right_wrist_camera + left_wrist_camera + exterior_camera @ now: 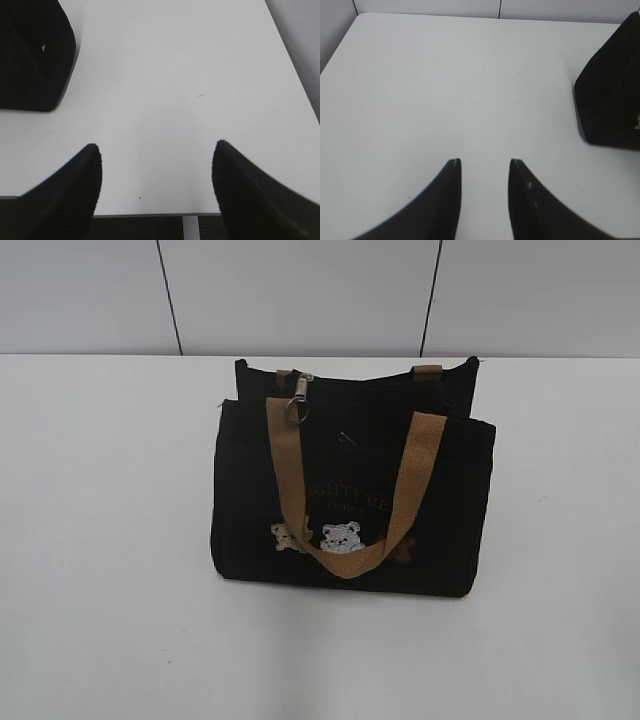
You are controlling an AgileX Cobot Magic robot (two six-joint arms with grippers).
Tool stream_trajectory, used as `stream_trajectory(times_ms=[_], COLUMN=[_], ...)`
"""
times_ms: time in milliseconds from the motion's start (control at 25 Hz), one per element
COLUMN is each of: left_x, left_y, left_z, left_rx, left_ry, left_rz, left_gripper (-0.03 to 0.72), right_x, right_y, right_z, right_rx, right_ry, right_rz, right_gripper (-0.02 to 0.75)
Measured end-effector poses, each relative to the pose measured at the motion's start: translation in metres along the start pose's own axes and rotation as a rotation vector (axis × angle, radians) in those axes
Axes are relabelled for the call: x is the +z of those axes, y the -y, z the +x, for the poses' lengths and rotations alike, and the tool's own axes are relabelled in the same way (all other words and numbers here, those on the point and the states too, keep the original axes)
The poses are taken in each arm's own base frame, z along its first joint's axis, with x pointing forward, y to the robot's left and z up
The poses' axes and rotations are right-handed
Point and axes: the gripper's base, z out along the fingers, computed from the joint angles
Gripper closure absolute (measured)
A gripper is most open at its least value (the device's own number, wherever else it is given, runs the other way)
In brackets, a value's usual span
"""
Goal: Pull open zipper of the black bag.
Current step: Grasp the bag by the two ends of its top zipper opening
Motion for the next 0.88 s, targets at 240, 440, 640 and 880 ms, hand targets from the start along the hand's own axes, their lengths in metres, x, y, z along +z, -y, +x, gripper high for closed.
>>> stream_trajectory(times_ms=[240, 440, 640, 880], left_x=[0.013, 0.039, 0.063, 0.101], left_y=[0.005, 0.017, 0.025, 0.03], left_z=[-0.012, -0.035, -0.053, -0.066], left_rx=[-0.003, 0.064, 0.183, 0.292], left_ry=[-0.063, -0.108, -0.06, -0.052], left_rz=[0.073, 0.241, 0.367, 0.455], left_gripper=[0.448, 0.44, 0.326, 0.239], right_x=[0.0, 0.0, 0.0, 0.0], right_y=[0.0, 0.0, 0.0, 0.0], right_z=[0.0, 0.0, 0.0, 0.0], right_rx=[0.0, 0.0, 0.0, 0.0], right_ry=[0.0, 0.0, 0.0, 0.0], right_rz=[0.0, 0.0, 0.0, 0.0], right_gripper=[0.216, 0.216, 0.216, 0.216])
